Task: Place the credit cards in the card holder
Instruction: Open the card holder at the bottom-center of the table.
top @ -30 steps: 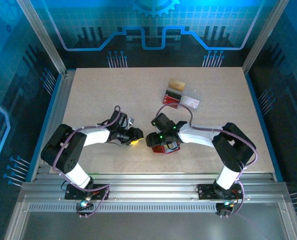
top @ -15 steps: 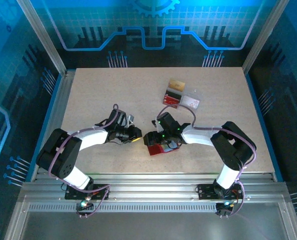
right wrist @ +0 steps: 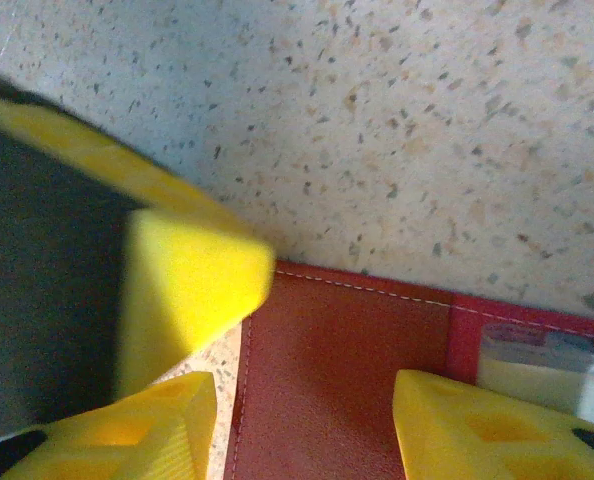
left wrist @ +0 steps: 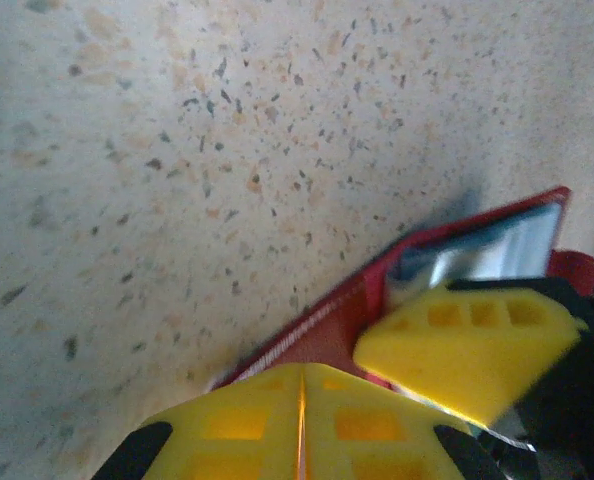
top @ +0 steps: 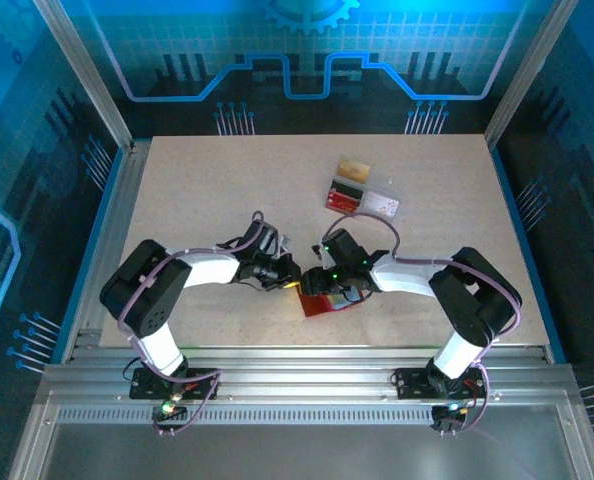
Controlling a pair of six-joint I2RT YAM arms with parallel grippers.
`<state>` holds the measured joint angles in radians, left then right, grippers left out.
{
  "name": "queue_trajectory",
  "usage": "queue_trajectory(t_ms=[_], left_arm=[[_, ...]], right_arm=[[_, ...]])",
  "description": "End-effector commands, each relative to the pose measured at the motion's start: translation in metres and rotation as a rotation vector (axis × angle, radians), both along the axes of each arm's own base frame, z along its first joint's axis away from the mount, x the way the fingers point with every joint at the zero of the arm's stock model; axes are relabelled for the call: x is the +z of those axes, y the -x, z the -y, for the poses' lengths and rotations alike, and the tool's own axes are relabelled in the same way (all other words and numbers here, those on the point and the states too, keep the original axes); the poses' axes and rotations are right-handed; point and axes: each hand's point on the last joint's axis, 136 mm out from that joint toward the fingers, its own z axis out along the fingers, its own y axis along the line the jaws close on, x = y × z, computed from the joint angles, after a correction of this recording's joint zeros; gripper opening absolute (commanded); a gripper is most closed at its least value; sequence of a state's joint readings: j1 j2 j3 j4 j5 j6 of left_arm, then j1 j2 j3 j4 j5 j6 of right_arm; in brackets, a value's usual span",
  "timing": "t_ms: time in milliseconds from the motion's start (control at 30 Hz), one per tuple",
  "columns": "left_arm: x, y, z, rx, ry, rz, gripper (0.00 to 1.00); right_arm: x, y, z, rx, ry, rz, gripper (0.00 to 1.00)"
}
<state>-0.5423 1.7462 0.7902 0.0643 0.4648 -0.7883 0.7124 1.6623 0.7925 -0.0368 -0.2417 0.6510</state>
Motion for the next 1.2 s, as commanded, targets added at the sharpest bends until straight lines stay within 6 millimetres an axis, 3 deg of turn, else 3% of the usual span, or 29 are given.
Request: queue_trajectory(t_ms=[0,133,333,633,800,1167], left_arm=[[-0.011,0.017,0.017,-0.062,0.020,-0.065,0.09],[-0.026,0.023,0.015,-0.093,-0.031,-0.099,0.08],[-0.032,0.023,0.010,-0.113,-0.088,-0.098,0.09],[-0.033,0.021,0.014,-0.131,-0.101,-0.095,0.10],[-0.033,0.021,0.016,-0.136,-0.101,-0.097,0.10],[-0.030,0.019,0.017,-0.142,-0.104,-0.091,0.11]], right_arm=[[0.018,0.000,-0.007,0.025,-0.049,0.030,0.53],[0.026,-0.003,-0.004,0.033,-0.041,0.047,0.55],[0.033,-0.009,0.009,0.012,0.002,0.068,0.56],[0.035,-0.012,0.047,-0.036,0.182,0.128,0.56],[0.027,-0.011,0.067,-0.054,0.288,0.135,0.51],[0.003,-0.009,0.086,-0.072,0.441,0.126,0.46]])
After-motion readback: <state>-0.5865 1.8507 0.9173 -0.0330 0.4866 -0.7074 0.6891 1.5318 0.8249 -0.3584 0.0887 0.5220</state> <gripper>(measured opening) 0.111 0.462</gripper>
